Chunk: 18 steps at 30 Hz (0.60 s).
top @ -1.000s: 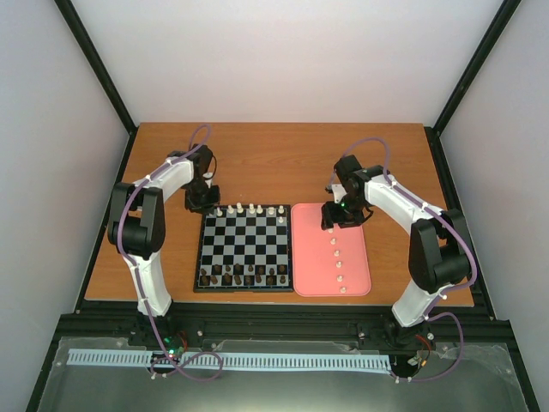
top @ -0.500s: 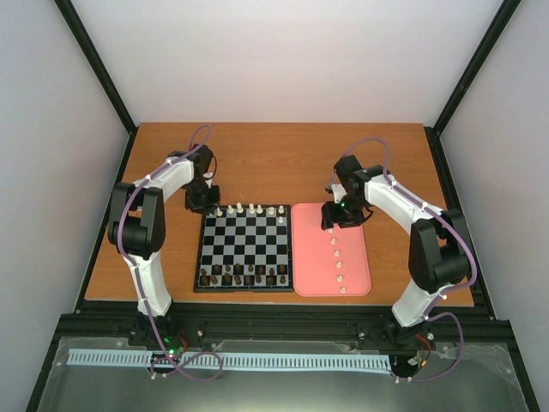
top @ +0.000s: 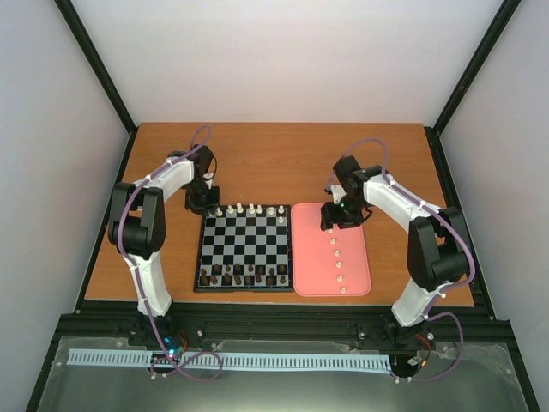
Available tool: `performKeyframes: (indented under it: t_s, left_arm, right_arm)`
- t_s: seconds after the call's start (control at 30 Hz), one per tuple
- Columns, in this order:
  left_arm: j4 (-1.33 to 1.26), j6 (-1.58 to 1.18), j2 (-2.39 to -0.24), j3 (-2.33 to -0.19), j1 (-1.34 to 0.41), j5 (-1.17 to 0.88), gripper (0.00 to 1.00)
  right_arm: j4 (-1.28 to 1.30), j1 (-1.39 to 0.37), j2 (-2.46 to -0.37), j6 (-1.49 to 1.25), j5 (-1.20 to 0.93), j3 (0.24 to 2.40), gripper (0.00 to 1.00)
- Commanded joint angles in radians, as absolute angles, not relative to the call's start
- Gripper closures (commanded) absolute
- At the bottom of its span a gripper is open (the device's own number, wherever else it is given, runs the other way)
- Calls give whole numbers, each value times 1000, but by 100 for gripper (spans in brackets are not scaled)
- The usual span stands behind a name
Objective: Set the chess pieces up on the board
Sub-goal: Place the chess piece on the chessboard.
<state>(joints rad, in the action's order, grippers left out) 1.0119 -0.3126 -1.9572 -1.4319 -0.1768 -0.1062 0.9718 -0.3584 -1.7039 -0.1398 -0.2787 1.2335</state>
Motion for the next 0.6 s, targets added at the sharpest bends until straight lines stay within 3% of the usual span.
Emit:
performKeyframes:
  t_s: [0.0, 0.57]
  left_arm:
    - [1028, -288, -1960, -1457, -180, -120, 79]
    - [1036, -285, -1983, -1496, -184, -145, 77]
  right_arm:
    - [963, -348, -1716, -131, -292, 1247, 40]
    - [962, -348, -1720, -130, -295, 1247, 40]
